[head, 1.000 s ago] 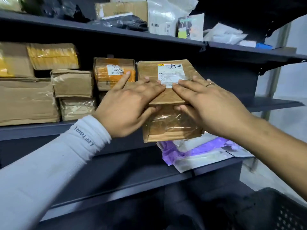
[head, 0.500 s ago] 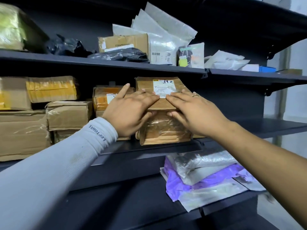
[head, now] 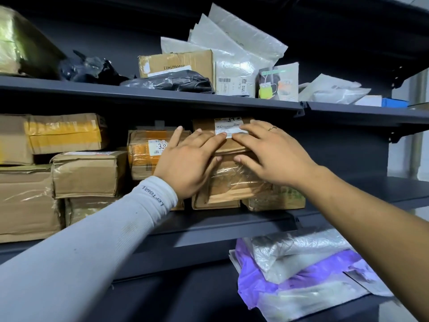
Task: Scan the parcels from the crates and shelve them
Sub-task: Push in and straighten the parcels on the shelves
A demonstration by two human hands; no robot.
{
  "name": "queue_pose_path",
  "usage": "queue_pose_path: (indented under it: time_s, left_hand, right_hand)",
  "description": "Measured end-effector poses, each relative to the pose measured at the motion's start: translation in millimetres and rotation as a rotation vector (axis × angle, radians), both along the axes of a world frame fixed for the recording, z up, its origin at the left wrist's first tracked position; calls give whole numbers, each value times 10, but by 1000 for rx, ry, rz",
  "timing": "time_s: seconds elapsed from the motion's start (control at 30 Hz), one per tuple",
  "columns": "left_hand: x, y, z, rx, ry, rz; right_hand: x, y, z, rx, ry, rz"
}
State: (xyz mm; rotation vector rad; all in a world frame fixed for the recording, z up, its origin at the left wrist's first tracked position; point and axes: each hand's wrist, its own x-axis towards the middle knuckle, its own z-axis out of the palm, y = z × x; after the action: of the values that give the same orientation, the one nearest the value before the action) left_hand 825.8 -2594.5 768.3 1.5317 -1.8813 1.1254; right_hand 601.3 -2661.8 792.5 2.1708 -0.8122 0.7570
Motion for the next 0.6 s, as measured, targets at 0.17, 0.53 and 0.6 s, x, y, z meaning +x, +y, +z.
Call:
queue_pose_path:
  time_s: [0.17,0.53,0.6]
  left_hand:
    - [27,-155,-98,-71,84,-47]
    - [3,-394,-355,-292,76,-10]
    - [3,-436,-486,-339,8,58]
  right_hand:
    - [212,-212,-357,-231,-263,5]
    - [447,-557,-1097,-194,-210,-39]
    - [497,-585,-1054,-175,-213,-39]
